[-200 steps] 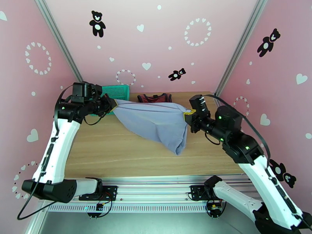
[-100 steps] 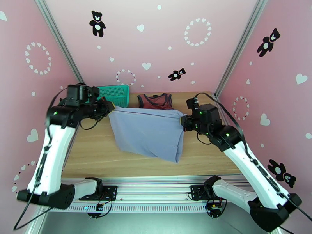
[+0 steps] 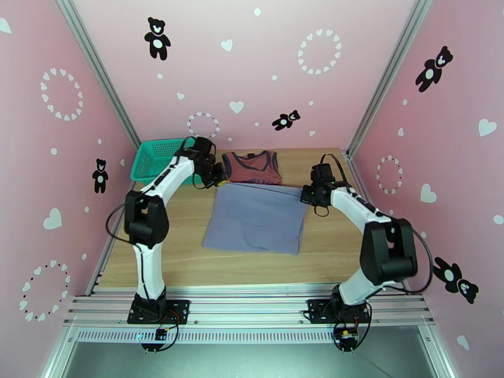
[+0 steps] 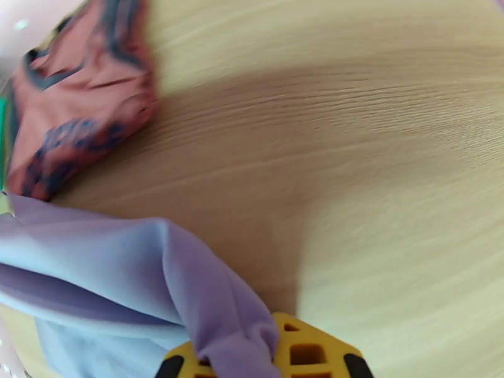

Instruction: Fold and stack the mixed laundry pile

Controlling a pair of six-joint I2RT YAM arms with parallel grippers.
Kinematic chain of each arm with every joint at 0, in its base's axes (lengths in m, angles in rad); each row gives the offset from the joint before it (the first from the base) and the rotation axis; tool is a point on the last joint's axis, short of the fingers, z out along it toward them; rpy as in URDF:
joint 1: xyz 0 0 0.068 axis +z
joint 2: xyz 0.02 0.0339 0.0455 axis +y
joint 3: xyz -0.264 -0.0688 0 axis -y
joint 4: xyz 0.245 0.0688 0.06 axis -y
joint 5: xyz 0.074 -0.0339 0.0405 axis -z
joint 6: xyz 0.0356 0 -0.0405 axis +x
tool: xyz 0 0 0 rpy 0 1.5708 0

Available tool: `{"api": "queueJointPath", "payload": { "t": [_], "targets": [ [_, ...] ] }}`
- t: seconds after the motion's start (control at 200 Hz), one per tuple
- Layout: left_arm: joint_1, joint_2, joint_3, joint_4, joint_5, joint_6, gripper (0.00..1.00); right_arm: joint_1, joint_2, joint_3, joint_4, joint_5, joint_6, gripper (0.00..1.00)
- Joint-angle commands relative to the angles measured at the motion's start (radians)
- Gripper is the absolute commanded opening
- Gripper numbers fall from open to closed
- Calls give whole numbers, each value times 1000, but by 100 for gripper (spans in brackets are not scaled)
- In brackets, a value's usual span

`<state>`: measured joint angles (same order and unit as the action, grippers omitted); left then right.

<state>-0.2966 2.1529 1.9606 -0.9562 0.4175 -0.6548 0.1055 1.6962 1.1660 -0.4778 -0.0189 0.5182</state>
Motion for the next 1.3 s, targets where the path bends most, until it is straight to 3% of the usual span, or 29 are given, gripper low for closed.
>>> {"api": "queueJointPath", "payload": {
  "t": [0.0, 0.07, 0.2, 0.48, 0.871, 1.181, 1.241, 1.291],
  "targets": [
    [33, 18, 95, -21, -132, 29, 0, -45, 50, 63, -19, 128, -25, 46],
    [33, 37, 113, -24, -145, 33, 0, -45, 35, 59, -19, 95, -40, 60],
    [34, 59, 147, -39, -168, 46, 0, -22, -107, -30, -54, 41, -53, 66],
    [36, 118, 243, -64, -146, 47, 0, 114, -409, -329, -103, -151, -21, 56],
    [36, 135, 268, -79, -160, 53, 0, 245, -318, -360, -60, -191, -45, 61],
    [39, 136, 281, -86, -160, 50, 0, 264, -220, -379, -30, -225, -35, 59],
    [40, 137, 281, -85, -161, 50, 0, 269, -213, -379, -29, -234, -35, 54],
    [42, 139, 283, -86, -161, 49, 0, 270, -214, -376, -29, -245, -35, 42]
  ]
}}
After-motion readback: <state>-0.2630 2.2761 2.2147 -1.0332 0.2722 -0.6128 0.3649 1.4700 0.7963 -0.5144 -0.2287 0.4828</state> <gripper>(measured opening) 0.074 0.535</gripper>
